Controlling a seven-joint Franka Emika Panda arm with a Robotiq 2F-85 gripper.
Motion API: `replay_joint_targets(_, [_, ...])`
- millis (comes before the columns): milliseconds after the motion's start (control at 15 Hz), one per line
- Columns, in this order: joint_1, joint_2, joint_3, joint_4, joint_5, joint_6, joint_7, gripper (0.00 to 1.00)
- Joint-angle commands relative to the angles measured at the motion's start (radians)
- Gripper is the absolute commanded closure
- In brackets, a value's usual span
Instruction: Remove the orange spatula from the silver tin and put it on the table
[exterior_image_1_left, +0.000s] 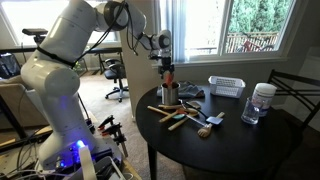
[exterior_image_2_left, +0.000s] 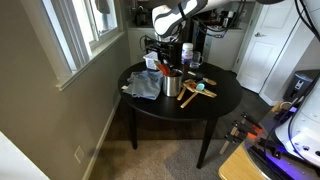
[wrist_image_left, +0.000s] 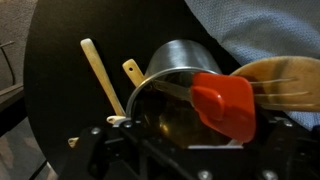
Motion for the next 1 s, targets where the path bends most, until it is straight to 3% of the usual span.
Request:
replay_joint_targets(0, [-0.021,-0.002,0.013,0.016,0.035,-0.048,0.011,0.0])
replay_joint_targets(200, [-0.025,-0.001,0.012,0.021,0.04,-0.05,0.011,0.0])
replay_joint_targets(333, [-0.03,-0.003,0.015,0.018,0.04,-0.042,0.0,0.26])
replay_joint_targets(933, [-0.036,-0.004,0.021,0.018,0.045,-0.039,-0.007,0.85])
